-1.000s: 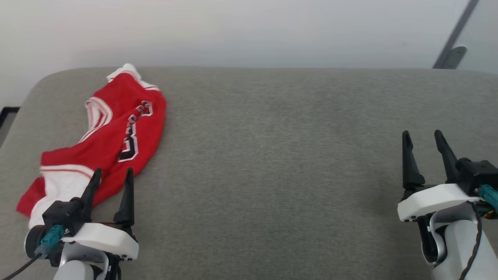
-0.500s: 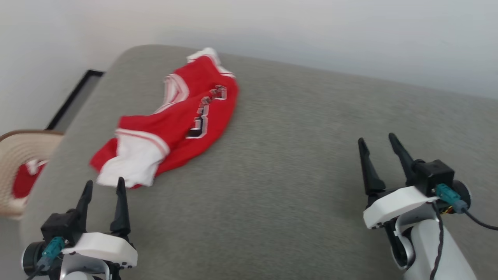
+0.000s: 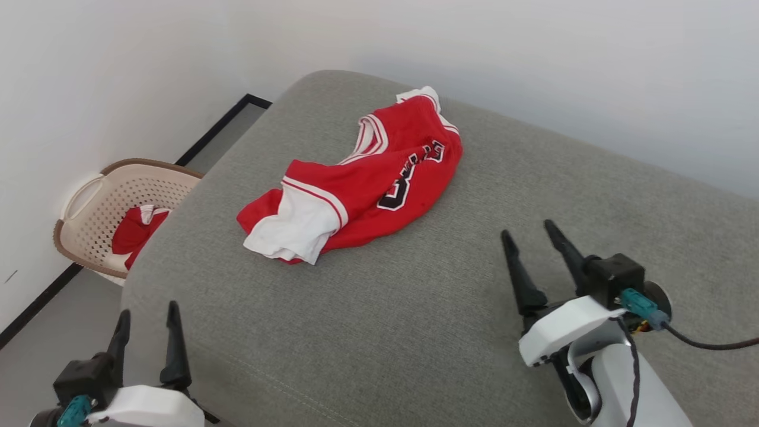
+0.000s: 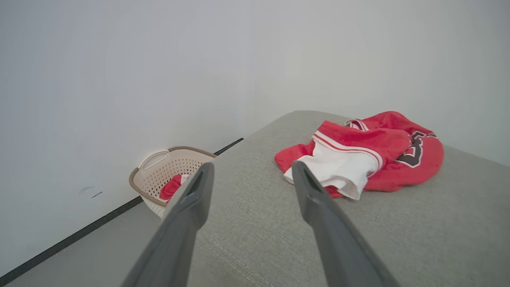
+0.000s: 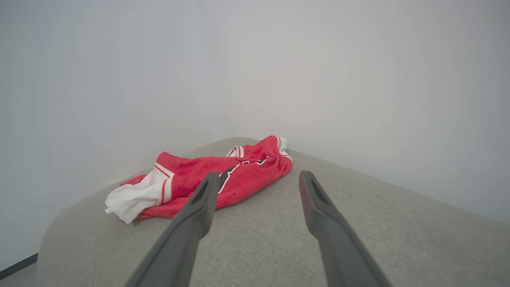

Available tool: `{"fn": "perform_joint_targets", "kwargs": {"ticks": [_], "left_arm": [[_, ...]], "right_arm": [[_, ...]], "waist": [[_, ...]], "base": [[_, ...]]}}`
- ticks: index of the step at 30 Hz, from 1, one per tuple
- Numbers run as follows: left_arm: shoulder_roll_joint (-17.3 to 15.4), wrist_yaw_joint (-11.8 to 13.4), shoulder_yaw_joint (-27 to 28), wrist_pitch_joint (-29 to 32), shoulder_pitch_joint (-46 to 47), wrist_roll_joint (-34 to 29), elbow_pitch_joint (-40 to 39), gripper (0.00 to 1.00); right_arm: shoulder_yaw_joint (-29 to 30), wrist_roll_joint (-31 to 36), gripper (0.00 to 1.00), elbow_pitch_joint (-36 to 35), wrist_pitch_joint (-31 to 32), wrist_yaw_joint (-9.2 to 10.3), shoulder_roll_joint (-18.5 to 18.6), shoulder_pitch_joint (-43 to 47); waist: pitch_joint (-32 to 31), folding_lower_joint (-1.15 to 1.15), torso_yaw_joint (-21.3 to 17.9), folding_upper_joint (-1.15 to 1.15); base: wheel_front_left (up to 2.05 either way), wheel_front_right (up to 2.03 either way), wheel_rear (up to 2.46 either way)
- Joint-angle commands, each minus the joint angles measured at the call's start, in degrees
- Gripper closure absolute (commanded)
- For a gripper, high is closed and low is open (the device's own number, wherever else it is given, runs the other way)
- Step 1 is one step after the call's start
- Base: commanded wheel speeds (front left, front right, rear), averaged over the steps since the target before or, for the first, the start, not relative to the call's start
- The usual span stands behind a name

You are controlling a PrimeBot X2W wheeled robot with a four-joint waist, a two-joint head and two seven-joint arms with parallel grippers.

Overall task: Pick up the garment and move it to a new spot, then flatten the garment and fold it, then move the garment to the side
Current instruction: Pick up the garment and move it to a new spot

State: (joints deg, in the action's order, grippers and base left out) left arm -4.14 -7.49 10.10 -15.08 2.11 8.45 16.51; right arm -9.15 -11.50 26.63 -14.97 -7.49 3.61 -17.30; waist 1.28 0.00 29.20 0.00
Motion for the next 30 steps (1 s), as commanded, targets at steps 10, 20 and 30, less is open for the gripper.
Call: {"fn": "perform_joint_targets", "kwargs": {"ticks": [10, 20, 30], "left_arm": [[0.0, 0.1, -0.8, -0.1, 0.8, -0.6, -0.8, 0.00], [-10.5, 0.0, -9.9, -0.1, 13.1, 5.0, 3.7, 0.00], [-27.4, 0.1, -28.7, 3.5, 31.3, 27.0, 14.0, 0.00]], "right_arm": [[-1.0, -0.4, 0.00, 0.4, -0.3, -0.01, -0.3, -1.2], [-1.8, 1.1, 0.00, -0.6, -0.3, -0.01, -0.5, -3.7], [-1.3, 1.4, 0.00, -2.9, -0.3, -0.01, -0.7, -6.2]], "waist": [[0.7, 0.00, -1.5, 0.00], [6.8, 0.00, -11.3, 0.00], [15.3, 0.00, -22.8, 0.00]], "base": [[0.00, 0.00, 0.00], [0.00, 0.00, 0.00], [0.00, 0.00, 0.00]]}}
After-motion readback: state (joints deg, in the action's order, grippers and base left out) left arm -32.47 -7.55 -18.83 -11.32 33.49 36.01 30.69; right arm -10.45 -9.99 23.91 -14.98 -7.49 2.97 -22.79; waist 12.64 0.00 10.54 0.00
